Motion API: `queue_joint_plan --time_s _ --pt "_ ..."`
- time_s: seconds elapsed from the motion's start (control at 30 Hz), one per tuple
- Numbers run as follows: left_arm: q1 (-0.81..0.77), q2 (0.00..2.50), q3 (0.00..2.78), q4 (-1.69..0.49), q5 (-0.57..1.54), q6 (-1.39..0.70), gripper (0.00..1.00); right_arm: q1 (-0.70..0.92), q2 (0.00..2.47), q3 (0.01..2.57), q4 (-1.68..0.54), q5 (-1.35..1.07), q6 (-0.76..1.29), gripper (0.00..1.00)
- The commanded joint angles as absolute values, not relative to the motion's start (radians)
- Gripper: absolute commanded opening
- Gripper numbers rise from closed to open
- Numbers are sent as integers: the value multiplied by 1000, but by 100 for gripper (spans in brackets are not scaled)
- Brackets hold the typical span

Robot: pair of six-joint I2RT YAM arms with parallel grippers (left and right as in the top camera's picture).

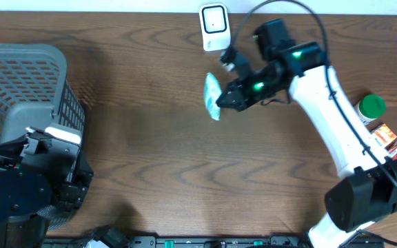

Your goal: Scan the item barcode

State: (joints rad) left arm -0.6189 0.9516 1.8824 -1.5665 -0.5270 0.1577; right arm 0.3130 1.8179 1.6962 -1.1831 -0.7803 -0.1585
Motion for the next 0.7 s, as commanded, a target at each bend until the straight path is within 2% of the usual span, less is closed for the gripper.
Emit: queue_joint_plan --time_s 0.0,0.13,0.37,0.5,0.67 --pt "-619 945 1882 -1567 -535 160 82 236 1835 1625 -1180 -1098 -292 1" --pt "-619 945 1882 -1567 -535 160 82 143 1835 1503 -1083 -1270 -375 1" --pt "-619 945 1882 -1567 -535 160 82 19 1835 1229 -671 -1501 -356 1" --pt "-619 945 1882 -1567 -535 160 82 22 1835 1116 -496 -1454 -326 1" --pt "-619 945 1882 -1567 -535 160 83 51 1835 1013 -420 -1406 -232 1"
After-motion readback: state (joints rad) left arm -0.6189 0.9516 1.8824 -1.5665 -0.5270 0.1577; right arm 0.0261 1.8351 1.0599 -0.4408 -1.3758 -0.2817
